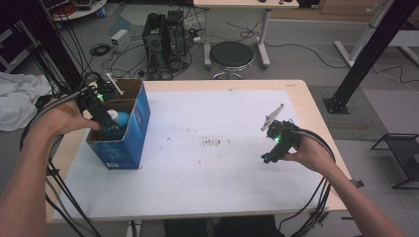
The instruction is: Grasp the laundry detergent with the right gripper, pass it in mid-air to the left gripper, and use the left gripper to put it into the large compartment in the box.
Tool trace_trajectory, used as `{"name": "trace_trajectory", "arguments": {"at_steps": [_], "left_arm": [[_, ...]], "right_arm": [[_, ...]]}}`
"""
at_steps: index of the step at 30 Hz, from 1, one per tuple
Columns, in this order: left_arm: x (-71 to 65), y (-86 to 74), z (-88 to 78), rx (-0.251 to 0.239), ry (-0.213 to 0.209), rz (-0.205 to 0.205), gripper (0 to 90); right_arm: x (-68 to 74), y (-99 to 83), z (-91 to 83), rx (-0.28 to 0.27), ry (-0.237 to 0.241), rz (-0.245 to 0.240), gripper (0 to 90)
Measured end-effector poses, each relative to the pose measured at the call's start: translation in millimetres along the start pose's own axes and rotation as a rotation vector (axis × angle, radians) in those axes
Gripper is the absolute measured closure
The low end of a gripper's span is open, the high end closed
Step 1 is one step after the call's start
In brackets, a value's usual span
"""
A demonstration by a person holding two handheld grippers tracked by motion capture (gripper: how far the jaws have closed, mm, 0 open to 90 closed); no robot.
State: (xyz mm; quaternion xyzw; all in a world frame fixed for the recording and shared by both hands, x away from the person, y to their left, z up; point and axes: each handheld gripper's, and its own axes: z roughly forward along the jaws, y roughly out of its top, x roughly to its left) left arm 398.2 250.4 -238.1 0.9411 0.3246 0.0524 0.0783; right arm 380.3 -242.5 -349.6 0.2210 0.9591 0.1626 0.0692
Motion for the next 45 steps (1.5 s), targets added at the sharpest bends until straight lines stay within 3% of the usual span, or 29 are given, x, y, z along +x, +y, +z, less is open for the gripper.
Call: {"name": "trace_trajectory", "arguments": {"at_steps": [2,3,4,5,7,8,9,13,17,18,22,23,27,28,35,37,39,40,44,45], "left_arm": [[0.1,2.9,-7.2,0.032,0.021,0.031,24.4],[-2.0,3.3,-6.6,0.011,0.023,0.006,24.4],[-0.4,4.0,-8.9,0.030,0.026,0.028,24.4],[-1.2,4.2,-8.5,0.016,0.030,0.004,24.4],[0.7,4.4,-10.8,0.030,0.049,0.010,24.4],[0.3,4.3,-11.1,0.017,0.053,-0.005,24.4],[1.7,4.6,-13.3,0.029,0.053,0.013,24.4],[-1.4,7.2,-22.9,-0.002,0.066,-0.011,24.4],[-3.1,13.1,-38.5,-0.010,0.089,0.008,22.8],[-5.4,15.0,-41.4,-0.032,0.093,0.003,22.0],[-13.4,25.3,-57.1,-0.049,0.109,0.060,22.0],[-17.1,28.1,-58.6,-0.069,0.102,0.055,21.9],[-30.6,42.4,-64.0,-0.088,0.098,0.113,20.6],[-34.4,48.2,-65.5,-0.072,0.096,0.153,20.2],[-63.2,81.2,-60.2,-0.098,0.076,0.225,15.8],[-69.4,88.8,-57.4,-0.109,0.075,0.229,15.8],[-75.1,97.6,-51.4,-0.085,0.046,0.252,15.8],[-80.3,101.3,-45.0,-0.091,0.031,0.250,15.8],[-94.2,115.9,-21.5,-0.039,-0.042,0.330,15.8],[-97.8,119.2,-14.8,-0.032,-0.059,0.347,15.8]], "right_arm": [[1.3,0.6,-0.2,0.001,-0.001,0.013,11.7],[1.5,1.1,-0.5,0.004,-0.001,0.012,11.7],[1.4,1.2,-0.6,0.003,-0.001,0.008,11.7],[1.6,1.4,-0.6,-0.003,0.001,0.006,11.7],[1.7,1.1,-0.9,-0.009,0.002,0.001,11.7],[1.8,0.9,-1.3,-0.005,0.002,0.002,11.7],[2.1,0.4,-1.9,-0.001,0.001,0.010,11.7],[0.7,-1.8,-4.0,-0.002,0.002,0.014,11.7],[0.2,-2.0,-6.3,-0.008,0.003,0.017,11.7],[0.0,-2.0,-7.1,-0.005,-0.004,0.013,11.7],[0.3,-2.0,-6.9,-0.009,-0.013,0.009,11.7],[0.9,-1.9,-7.7,-0.002,-0.007,0.020,11.7],[1.1,-2.5,-7.8,-0.021,-0.023,0.025,11.7],[1.6,-2.6,-9.3,-0.011,-0.019,0.037,11.7],[0.7,-2.3,-12.9,-0.027,-0.029,0.024,11.7],[0.3,-2.5,-14.9,-0.026,-0.029,0.027,11.7],[-0.2,-2.6,-16.2,-0.027,-0.033,0.026,11.7],[1.1,-2.8,-17.7,-0.022,-0.038,0.047,11.7],[0.8,-3.3,-19.3,-0.035,-0.042,0.039,11.7],[1.4,-3.0,-21.3,-0.012,-0.042,0.049,11.7]]}}
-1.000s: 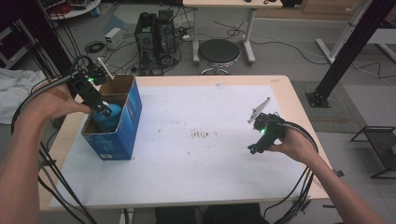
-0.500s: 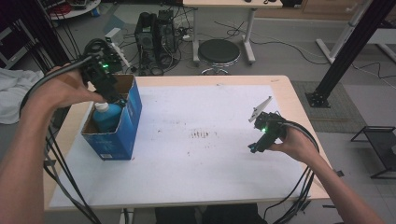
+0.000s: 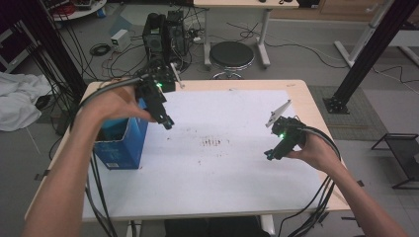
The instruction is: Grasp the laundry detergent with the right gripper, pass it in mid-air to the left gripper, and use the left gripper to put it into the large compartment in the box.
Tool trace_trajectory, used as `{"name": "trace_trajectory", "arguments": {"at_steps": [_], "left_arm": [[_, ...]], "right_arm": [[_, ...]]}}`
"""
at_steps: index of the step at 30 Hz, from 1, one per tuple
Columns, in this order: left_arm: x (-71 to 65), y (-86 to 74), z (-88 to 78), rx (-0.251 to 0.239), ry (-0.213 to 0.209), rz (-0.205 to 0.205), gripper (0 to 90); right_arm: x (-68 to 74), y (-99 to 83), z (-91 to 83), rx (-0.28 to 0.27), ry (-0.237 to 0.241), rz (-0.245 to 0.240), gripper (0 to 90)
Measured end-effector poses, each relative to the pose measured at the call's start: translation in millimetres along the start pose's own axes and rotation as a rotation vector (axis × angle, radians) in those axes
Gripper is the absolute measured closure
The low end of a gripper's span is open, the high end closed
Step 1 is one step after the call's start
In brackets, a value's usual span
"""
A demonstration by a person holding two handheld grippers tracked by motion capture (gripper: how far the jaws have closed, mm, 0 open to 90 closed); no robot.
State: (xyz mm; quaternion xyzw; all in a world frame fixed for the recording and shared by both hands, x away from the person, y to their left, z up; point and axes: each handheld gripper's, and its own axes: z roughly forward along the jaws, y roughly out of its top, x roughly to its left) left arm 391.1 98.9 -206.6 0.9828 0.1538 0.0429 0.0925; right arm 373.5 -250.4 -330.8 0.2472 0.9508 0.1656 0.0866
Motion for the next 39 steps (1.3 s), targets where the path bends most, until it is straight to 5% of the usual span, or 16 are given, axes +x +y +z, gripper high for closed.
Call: {"name": "trace_trajectory", "arguments": {"at_steps": [13,39], "left_arm": [[-8.7,25.6,69.5,-0.002,-0.045,0.016,15.8],[-11.3,19.3,81.2,-0.012,-0.011,0.002,15.8]], "right_arm": [[-2.3,-0.4,0.7,0.004,0.006,0.014,11.7],[-0.5,2.2,0.6,-0.003,-0.004,0.009,11.7]]}}
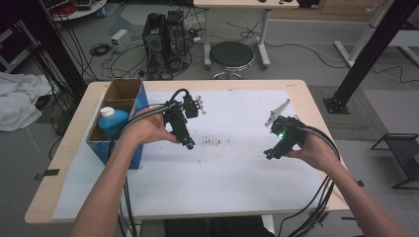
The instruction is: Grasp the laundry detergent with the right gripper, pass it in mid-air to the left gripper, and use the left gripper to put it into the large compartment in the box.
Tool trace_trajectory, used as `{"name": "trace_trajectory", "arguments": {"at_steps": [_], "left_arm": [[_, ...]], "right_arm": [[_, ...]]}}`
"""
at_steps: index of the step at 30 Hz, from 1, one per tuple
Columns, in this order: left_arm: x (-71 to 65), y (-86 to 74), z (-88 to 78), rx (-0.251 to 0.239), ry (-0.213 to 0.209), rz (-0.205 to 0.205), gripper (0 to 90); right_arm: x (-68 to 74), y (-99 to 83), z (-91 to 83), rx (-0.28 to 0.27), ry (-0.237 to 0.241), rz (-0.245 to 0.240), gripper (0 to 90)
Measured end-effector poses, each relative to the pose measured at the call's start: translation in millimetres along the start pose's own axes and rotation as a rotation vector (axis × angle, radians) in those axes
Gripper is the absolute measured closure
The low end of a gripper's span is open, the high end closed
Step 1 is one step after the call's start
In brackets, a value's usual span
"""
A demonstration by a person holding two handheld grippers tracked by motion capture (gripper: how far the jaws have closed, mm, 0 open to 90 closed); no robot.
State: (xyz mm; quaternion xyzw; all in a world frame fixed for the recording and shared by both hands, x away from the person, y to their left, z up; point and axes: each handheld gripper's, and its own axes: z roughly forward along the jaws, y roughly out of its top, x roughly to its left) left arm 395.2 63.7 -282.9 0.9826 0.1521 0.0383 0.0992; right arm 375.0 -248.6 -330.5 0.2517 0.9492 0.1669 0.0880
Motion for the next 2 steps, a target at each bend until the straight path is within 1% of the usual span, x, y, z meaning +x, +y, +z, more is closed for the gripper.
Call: {"name": "trace_trajectory", "arguments": {"at_steps": [2], "left_arm": [[1.3,-2.1,2.9,-0.009,-0.005,-0.011,15.8]], "right_arm": [[-1.2,-0.6,0.8,-0.006,0.003,-0.012,11.7]]}}
